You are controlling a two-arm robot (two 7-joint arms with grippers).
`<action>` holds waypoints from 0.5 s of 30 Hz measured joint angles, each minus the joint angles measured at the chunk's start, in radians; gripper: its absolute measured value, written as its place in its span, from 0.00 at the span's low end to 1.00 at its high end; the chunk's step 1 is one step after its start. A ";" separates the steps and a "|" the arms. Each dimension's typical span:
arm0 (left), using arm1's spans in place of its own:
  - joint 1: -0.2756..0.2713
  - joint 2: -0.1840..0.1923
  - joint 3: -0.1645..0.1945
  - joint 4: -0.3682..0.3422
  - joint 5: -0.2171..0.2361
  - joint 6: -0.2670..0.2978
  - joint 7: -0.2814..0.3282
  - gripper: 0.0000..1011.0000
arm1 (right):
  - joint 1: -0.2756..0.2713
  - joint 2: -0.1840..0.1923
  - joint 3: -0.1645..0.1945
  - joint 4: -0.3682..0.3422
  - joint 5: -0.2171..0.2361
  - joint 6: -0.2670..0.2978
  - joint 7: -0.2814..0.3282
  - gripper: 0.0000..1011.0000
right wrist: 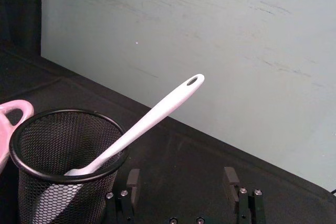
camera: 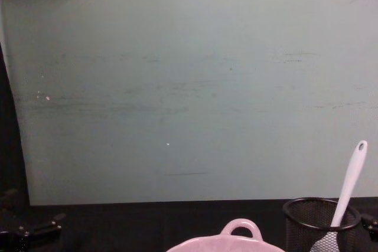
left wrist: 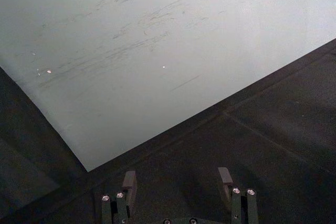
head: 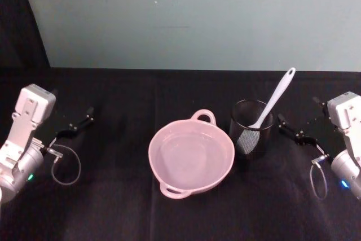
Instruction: Use the one hand to pick up the spoon and stir the clear water in the bowl.
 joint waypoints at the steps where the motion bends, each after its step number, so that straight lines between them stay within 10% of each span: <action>1: 0.000 0.000 0.000 0.000 0.000 0.000 0.000 0.99 | 0.000 0.000 0.000 0.000 0.000 0.000 0.000 0.99; 15: 0.000 0.000 0.000 0.000 0.000 0.000 0.000 0.99 | 0.000 0.000 0.000 0.000 0.000 0.000 0.000 0.99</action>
